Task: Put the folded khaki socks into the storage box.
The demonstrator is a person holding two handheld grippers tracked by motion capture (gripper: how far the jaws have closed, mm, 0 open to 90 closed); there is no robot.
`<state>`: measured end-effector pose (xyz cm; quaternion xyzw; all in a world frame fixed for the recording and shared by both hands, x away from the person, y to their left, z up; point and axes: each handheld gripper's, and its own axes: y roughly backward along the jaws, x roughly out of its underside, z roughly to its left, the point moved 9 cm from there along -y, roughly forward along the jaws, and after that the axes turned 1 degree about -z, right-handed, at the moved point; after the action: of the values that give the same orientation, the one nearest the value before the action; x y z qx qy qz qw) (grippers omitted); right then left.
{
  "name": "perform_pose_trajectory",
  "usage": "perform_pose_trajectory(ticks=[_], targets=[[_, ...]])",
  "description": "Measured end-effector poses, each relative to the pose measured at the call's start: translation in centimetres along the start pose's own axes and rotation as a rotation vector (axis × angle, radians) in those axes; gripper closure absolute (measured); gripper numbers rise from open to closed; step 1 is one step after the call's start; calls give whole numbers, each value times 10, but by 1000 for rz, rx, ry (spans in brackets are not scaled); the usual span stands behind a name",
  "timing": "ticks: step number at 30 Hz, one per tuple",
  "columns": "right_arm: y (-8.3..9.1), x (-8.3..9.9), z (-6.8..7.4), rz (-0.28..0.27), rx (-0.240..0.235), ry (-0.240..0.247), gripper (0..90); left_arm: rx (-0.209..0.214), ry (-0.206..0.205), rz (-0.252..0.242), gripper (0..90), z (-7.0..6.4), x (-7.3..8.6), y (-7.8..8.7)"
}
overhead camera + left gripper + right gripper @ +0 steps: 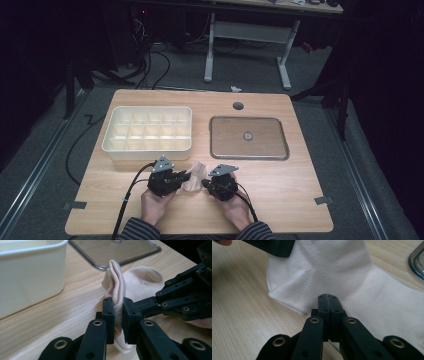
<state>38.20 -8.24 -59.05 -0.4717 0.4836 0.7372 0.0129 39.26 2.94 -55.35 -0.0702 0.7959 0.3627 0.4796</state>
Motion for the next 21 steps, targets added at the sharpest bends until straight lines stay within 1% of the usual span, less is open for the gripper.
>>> perform_pose_trajectory(ticks=[6,13,16,21], targets=[[-4,-3,2,5,-16,1,900,22,-5,-19,824,-3,-4,4],[-6,-6,4,7,-32,-8,900,45,5,-39,829,-3,-7,6],[-9,-8,8,9,-41,-12,900,50,7,-45,831,-4,-8,7],[-14,-12,14,19,-53,14,900,59,2,-53,832,-4,-9,10]])
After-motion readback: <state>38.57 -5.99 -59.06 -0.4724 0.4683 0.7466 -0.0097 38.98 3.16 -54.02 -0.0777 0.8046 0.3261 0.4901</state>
